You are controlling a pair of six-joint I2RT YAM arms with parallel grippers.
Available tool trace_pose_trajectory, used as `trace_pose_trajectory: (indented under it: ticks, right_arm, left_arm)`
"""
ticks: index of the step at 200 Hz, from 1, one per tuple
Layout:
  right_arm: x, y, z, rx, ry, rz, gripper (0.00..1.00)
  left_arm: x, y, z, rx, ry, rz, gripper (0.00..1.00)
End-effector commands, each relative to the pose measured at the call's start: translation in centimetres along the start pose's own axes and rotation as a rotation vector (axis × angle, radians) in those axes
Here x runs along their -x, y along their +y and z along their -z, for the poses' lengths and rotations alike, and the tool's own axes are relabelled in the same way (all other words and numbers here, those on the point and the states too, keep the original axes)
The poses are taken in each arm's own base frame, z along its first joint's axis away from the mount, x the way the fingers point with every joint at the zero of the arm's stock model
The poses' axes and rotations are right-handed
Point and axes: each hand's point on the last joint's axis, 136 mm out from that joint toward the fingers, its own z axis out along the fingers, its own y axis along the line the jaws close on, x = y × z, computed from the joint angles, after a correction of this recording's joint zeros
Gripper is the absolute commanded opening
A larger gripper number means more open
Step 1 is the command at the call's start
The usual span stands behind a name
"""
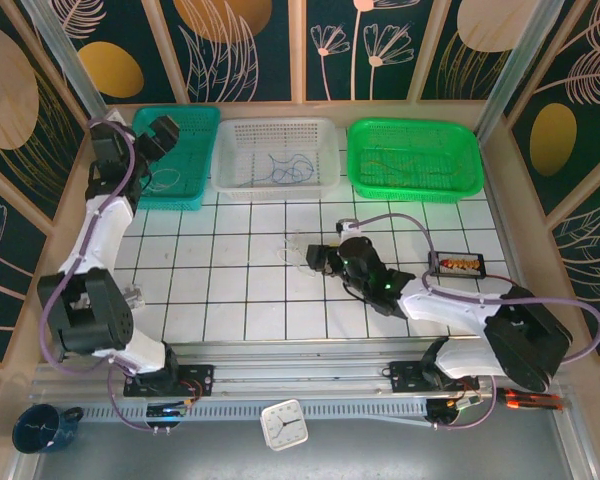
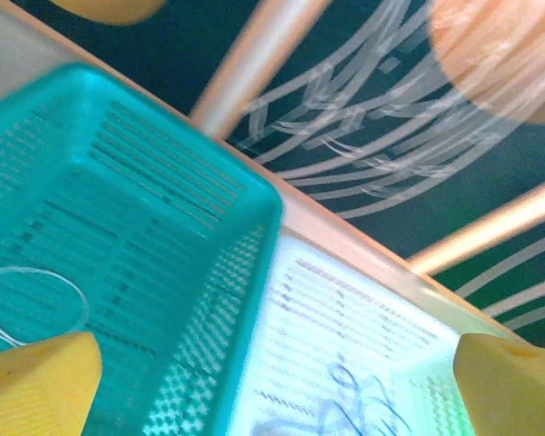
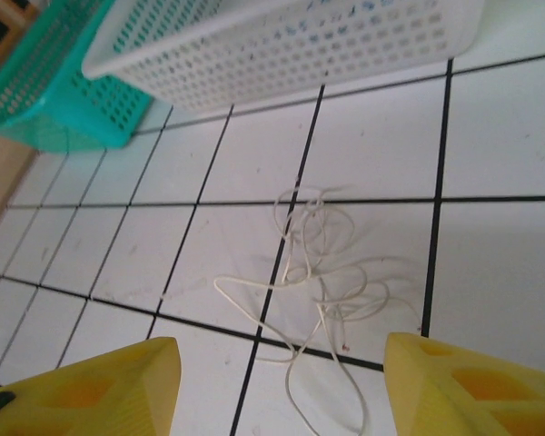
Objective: Untangle the cables
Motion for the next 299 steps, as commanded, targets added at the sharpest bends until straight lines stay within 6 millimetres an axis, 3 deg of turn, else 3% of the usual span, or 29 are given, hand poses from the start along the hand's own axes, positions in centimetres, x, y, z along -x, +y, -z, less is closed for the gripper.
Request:
trace_pose_trajectory:
  ticks: [1, 26, 59, 99, 123, 182, 245, 260, 299]
  right_arm:
    - [-0.3, 1.3, -0.9, 0.054, 0.044, 0.055, 0.61]
    - [-1.5, 1.0, -1.9, 0.044, 0.087, 0.079, 0.59]
    - [-1.8, 0.0, -2.4, 0.017, 0.088, 0.053, 0.57]
    - [-0.5, -1.9, -1.9, -0.009, 0.045, -0.017, 0.57]
    - [0.4, -2.6, -1.2, -0.025, 0.019, -0.031, 0.57]
    - [1.5, -4.0, 0.8, -0.048, -0.039, -0.071, 0.57]
    - [1.9, -4.9, 1.7, -0.062, -0.066, -0.097, 0.57]
    - [2.1, -4.8, 1.8, -0.058, -0.071, -0.099, 0.57]
    - [2.3, -4.5, 2.1, -0.043, -0.078, -0.103, 0.57]
  left_arm:
    - [-4.6, -4.1, 1.8, -0.153, 0.12, 0.004, 0.99]
    - [-10.4, -5.9, 3.9, -0.212, 0.21, 0.017, 0.99]
    - [-20.2, -5.8, 5.9, -0.223, 0.367, -0.009, 0.97]
    - [-30.0, -5.1, 6.4, -0.187, 0.567, -0.172, 0.8]
    - [-34.0, -4.8, 6.0, -0.151, 0.666, -0.333, 0.71]
    - [-37.3, -3.5, 3.7, -0.091, 0.751, -0.535, 0.58]
    - [-38.9, -4.3, 3.1, -0.129, 0.791, -0.571, 0.49]
    - [-40.0, -3.6, 2.8, -0.112, 0.821, -0.572, 0.47]
    - [-39.4, -3.3, 3.2, -0.089, 0.798, -0.554, 0.54]
